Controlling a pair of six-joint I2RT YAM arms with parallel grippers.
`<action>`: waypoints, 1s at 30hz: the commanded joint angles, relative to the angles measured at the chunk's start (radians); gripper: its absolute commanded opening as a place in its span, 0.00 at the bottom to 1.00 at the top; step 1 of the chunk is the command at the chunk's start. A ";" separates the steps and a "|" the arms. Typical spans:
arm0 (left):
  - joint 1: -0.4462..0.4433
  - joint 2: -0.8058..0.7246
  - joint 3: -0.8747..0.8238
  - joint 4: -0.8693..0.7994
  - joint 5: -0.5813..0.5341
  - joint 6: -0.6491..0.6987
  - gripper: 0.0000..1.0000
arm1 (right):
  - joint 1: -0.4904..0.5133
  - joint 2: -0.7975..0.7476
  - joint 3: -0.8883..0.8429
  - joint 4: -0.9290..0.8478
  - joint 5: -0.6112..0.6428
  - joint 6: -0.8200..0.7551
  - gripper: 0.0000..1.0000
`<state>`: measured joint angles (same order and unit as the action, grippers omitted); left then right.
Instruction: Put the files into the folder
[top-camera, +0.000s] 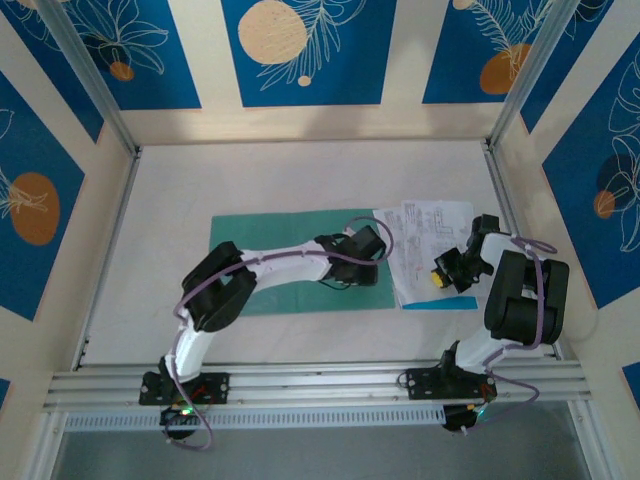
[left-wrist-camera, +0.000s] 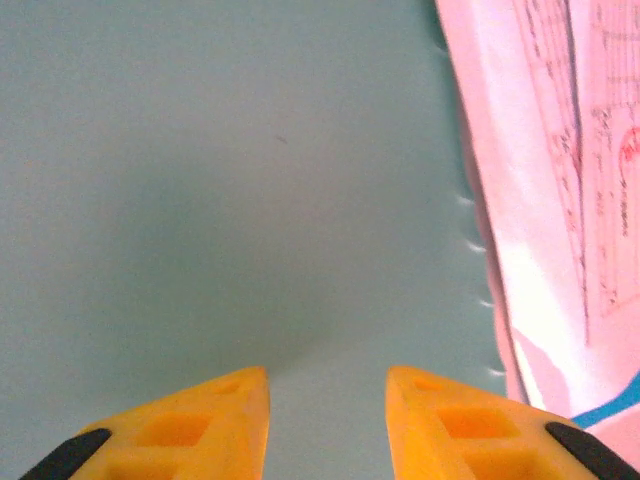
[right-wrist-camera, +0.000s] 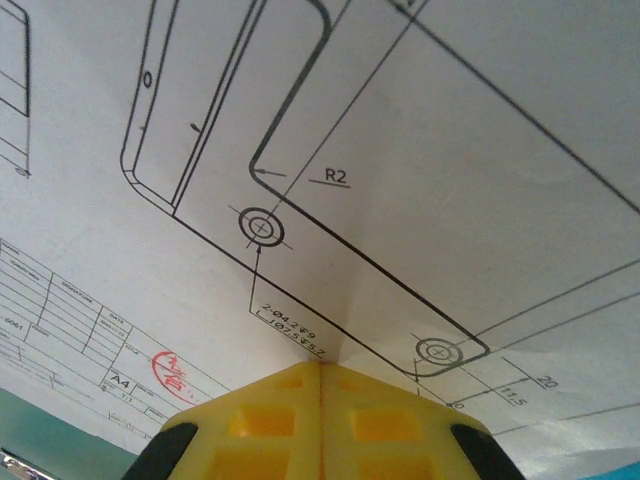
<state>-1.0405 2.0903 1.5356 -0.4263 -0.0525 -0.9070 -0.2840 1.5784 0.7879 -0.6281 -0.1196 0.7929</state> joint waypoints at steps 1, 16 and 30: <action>-0.017 0.071 0.046 -0.003 0.020 -0.041 0.34 | -0.007 0.010 -0.051 -0.041 0.047 0.000 0.09; -0.047 0.182 0.080 0.004 0.014 -0.064 0.29 | -0.005 -0.007 -0.103 -0.021 0.030 0.002 0.09; -0.042 0.118 0.025 -0.112 -0.092 -0.074 0.27 | -0.021 -0.007 -0.073 -0.050 0.043 -0.010 0.09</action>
<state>-1.0832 2.2040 1.6196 -0.4080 -0.0998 -0.9638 -0.2939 1.5284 0.7364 -0.6174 -0.1242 0.7918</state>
